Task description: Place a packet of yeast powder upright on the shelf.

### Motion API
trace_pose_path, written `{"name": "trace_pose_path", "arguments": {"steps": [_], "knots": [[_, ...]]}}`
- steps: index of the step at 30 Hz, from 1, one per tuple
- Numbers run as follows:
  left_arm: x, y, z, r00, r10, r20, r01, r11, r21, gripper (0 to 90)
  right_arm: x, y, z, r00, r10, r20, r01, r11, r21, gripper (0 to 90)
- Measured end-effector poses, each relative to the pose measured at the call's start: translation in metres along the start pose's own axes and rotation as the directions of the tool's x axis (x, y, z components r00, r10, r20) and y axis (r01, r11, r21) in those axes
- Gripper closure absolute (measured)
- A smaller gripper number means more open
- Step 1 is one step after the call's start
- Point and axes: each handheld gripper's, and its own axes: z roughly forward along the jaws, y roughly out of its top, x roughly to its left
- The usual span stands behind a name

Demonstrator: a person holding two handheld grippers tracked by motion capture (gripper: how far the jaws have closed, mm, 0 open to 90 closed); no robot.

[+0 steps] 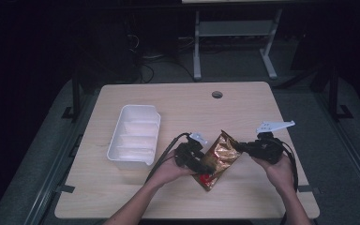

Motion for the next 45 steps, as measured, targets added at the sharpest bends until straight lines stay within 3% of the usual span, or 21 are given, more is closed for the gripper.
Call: {"name": "trace_pose_path", "arguments": {"steps": [6, 15, 19, 22, 33, 39, 40, 45], "knots": [[0.000, 0.003, 0.006, 0.9979, 0.024, 0.060, -0.023, 0.9997, -0.011, 34.2, 0.008, 0.009, -0.012, 0.9991, -0.041, -0.004, 0.041, 0.997, -0.059, 88.8], [0.000, 0.001, 0.001, 0.9960, 0.014, 0.088, -0.009, 0.9989, -0.046, 62.2, 0.004, 0.005, -0.016, 0.9999, -0.016, -0.005, 0.015, 0.995, -0.099, 88.4], [-0.001, -0.002, 0.000, 0.9962, 0.018, 0.085, -0.013, 0.9982, -0.058, 68.2, 0.001, 0.003, -0.014, 0.9999, -0.008, -0.006, 0.007, 0.994, -0.109, 87.8], [-0.002, -0.003, -0.002, 0.9965, 0.032, 0.077, -0.027, 0.9975, -0.065, 70.3, 0.000, 0.002, -0.014, 0.9998, 0.002, -0.019, -0.004, 0.993, -0.117, 85.0], [-0.008, -0.006, -0.005, 0.9975, 0.053, 0.047, -0.050, 0.9965, -0.067, 71.9, -0.011, -0.010, -0.001, 0.9940, 0.061, -0.091, -0.068, 0.994, -0.085, 53.2], [-0.007, -0.010, -0.005, 0.9979, 0.046, 0.047, -0.042, 0.9958, -0.081, 71.9, -0.014, -0.016, 0.006, 0.9862, 0.086, -0.141, -0.097, 0.993, -0.070, 50.4], [-0.007, -0.011, -0.006, 0.9979, 0.048, 0.044, -0.044, 0.9956, -0.083, 71.9, -0.013, -0.018, 0.011, 0.9807, 0.096, -0.171, -0.108, 0.992, -0.061, 50.1], [-0.009, -0.011, -0.006, 0.9977, 0.056, 0.040, -0.052, 0.9953, -0.082, 71.9, -0.011, -0.019, 0.020, 0.9746, 0.098, -0.201, -0.108, 0.993, -0.038, 52.7]]}}
